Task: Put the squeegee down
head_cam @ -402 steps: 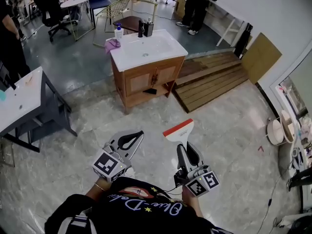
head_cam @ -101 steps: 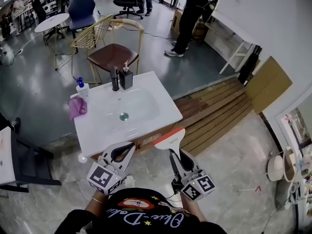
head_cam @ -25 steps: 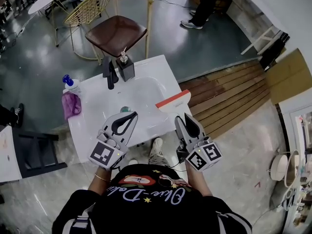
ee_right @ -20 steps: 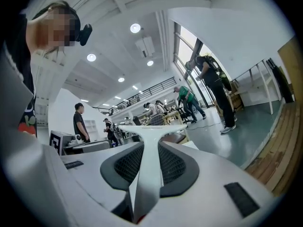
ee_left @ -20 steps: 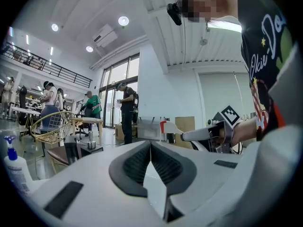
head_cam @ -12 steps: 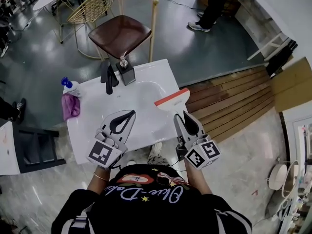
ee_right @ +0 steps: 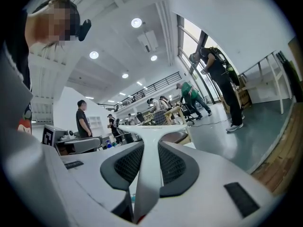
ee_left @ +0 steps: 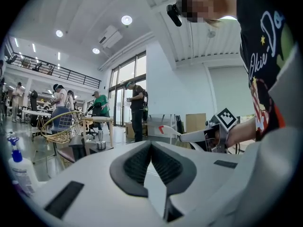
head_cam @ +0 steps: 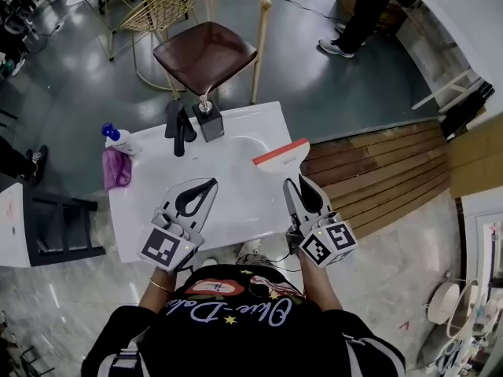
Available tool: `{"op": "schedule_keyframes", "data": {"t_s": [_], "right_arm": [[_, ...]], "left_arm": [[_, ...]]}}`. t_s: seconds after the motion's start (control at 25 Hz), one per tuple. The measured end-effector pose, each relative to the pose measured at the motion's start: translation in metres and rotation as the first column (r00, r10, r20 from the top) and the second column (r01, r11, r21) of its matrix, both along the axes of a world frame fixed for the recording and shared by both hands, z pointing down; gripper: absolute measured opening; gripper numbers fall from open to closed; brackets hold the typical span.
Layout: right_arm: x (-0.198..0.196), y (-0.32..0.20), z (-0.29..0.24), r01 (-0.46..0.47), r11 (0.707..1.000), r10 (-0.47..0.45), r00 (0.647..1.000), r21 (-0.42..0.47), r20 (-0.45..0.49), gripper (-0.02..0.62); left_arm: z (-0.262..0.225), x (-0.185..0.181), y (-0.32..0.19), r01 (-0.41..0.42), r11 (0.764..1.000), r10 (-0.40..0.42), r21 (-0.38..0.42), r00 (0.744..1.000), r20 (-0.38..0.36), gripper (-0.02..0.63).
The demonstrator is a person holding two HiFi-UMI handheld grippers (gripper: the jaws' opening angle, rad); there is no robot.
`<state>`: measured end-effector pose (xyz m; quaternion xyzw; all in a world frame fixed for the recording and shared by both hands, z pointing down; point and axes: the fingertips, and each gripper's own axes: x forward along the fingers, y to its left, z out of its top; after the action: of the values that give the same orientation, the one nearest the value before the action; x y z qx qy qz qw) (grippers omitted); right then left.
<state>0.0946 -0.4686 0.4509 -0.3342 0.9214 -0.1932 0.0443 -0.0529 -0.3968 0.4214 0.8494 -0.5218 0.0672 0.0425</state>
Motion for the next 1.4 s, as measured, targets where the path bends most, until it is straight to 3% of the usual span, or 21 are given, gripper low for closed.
{"op": "schedule_keyframes", "data": {"t_s": [0.68, 1.4], "right_arm": [[-0.017, -0.061, 0.015, 0.066, 0.998, -0.065, 0.994, 0.015, -0.092, 0.109], [-0.051, -0.1, 0.05, 0.164, 0.986, -0.162, 0.962, -0.008, -0.222, 0.107]], "left_arm": [[-0.005, -0.017, -0.022, 0.112, 0.994, -0.112, 0.02, 0.994, -0.005, -0.003], [-0.002, -0.041, -0.027, 0.25, 0.968, -0.25, 0.008, 0.968, 0.005, -0.003]]}}
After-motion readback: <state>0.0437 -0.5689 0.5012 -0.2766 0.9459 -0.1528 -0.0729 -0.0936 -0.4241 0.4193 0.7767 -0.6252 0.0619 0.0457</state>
